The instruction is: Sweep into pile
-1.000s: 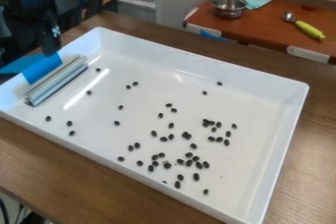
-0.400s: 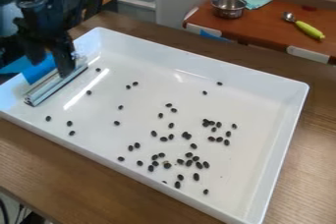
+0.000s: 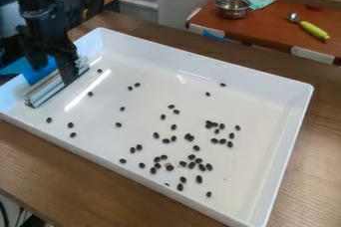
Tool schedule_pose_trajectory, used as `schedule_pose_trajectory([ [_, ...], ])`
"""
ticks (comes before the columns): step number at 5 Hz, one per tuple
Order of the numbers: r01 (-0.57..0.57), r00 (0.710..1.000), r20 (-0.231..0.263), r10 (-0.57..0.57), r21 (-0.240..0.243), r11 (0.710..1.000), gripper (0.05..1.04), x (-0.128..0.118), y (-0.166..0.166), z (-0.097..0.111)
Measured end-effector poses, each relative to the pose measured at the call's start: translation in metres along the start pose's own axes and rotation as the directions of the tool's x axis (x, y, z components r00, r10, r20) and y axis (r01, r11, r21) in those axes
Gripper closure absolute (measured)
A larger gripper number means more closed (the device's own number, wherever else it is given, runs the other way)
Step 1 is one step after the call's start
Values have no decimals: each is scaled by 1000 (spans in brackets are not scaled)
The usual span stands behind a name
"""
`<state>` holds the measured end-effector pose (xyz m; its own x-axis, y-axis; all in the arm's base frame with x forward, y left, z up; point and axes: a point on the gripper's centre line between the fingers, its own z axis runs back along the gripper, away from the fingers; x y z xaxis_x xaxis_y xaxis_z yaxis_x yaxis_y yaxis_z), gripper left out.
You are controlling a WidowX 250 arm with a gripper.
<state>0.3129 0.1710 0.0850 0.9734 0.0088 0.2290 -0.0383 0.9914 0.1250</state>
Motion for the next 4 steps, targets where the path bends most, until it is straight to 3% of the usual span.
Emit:
schedule_pose_trajectory([
  [3,38,999,-17,-38,-5,999,118,-6,0,-14],
  [4,59,997,-49,-61,-39,998,400,-25,2,-22],
])
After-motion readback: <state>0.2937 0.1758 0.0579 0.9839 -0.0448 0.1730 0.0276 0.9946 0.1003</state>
